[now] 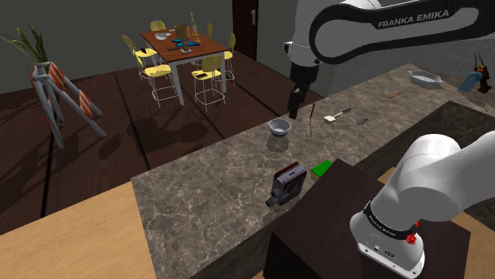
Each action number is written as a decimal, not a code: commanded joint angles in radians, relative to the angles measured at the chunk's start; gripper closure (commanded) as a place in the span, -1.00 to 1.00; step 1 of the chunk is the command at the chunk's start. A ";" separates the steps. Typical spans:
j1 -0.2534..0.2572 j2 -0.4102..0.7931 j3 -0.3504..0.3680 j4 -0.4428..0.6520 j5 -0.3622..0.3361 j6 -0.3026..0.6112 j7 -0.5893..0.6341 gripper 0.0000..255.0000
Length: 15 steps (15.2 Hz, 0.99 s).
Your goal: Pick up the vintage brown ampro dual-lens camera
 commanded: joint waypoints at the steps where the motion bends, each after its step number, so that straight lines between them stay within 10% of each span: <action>1: 0.020 0.037 0.011 -0.040 -0.014 0.064 -0.035 -1.00; 15: 0.101 0.408 0.090 -0.199 -0.201 0.490 -0.201 -1.00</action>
